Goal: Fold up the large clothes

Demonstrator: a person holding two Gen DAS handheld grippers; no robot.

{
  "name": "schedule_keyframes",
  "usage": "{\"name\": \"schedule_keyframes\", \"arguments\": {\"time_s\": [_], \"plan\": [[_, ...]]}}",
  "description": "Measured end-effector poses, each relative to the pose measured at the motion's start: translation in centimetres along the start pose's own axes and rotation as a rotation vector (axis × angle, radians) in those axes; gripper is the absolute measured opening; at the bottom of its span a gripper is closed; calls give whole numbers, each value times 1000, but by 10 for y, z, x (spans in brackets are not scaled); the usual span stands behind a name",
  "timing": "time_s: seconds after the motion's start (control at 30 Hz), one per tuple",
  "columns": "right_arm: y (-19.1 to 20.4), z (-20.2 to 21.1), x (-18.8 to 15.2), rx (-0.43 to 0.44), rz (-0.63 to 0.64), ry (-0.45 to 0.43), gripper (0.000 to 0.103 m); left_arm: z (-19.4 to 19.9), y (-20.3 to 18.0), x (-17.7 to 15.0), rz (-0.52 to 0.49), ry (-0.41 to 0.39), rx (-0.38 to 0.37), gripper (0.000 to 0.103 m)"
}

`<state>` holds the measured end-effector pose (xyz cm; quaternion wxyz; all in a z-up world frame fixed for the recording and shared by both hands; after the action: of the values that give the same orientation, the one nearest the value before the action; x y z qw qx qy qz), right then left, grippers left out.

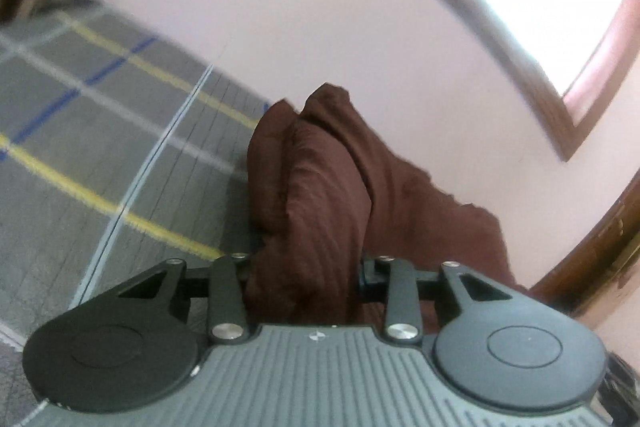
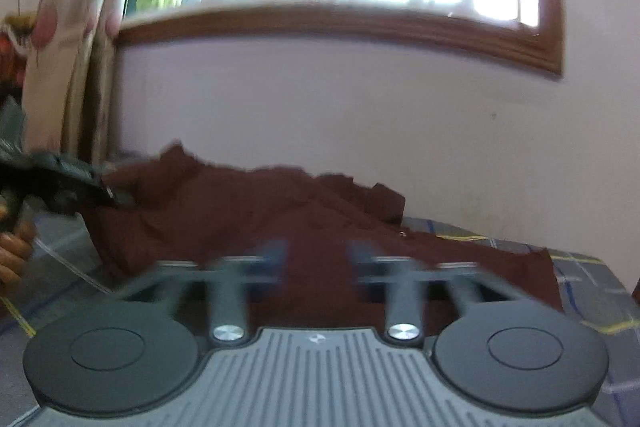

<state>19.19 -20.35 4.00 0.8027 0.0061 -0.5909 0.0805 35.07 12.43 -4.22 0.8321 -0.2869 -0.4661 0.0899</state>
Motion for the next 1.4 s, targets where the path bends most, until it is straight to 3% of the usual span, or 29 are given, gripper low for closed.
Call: {"name": "schedule_keyframes", "arguments": {"time_s": [0.1, 0.3, 0.4, 0.5, 0.6, 0.8, 0.9, 1.0, 1.03, 1.1, 1.13, 1.17, 1.3, 1.4], "plan": [[5, -26, 6, 39, 26, 8, 16, 8, -23, 9, -33, -39, -6, 34], [-9, -92, -12, 80, -43, 146, 15, 27, -88, 20, -169, -101, -41, 34], [-32, -120, -27, 151, -290, 219, 14, 30, -135, 17, -254, -122, -93, 34], [-62, -138, -46, 236, -634, 231, 10, 29, -192, 10, -289, -124, -184, 34], [-80, -147, -60, 287, -819, 223, 7, 13, -247, -6, -336, -112, -288, 34], [-124, -121, -64, 380, -963, 199, 10, -30, -321, -67, -390, -12, -459, 33], [-173, -74, -66, 328, -944, 121, 11, -43, -334, -95, -387, 43, -507, 33], [-229, -20, -75, 213, -924, 52, 15, -57, -340, -125, -368, 112, -524, 33], [-245, -4, -78, 178, -922, 31, 22, -62, -343, -136, -378, 128, -528, 33], [-274, 26, -80, 120, -937, -6, 54, -69, -350, -154, -427, 133, -526, 33], [-283, 35, -77, 111, -945, -23, 78, -72, -353, -164, -445, 132, -525, 33], [-290, 46, -71, 106, -944, -48, 86, -74, -358, -173, -467, 130, -524, 34], [-290, 56, -34, 108, -837, -75, 86, -79, -370, -203, -558, 127, -522, 43], [-269, 30, 0, 116, -677, -18, 92, -81, -377, -208, -571, 125, -533, 53]]}}
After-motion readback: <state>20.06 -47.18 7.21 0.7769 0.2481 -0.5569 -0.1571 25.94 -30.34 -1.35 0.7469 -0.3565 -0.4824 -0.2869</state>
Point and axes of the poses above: each gripper's, at about its wrist camera, not at the fingertips, and z roughly against the way its jaws point, y to its left, x to its top, the point moved 9 cm from there along -z, roughly the way its jaws point, and after that the axes turned 2 degrees about -y, right-handed, at the moved point
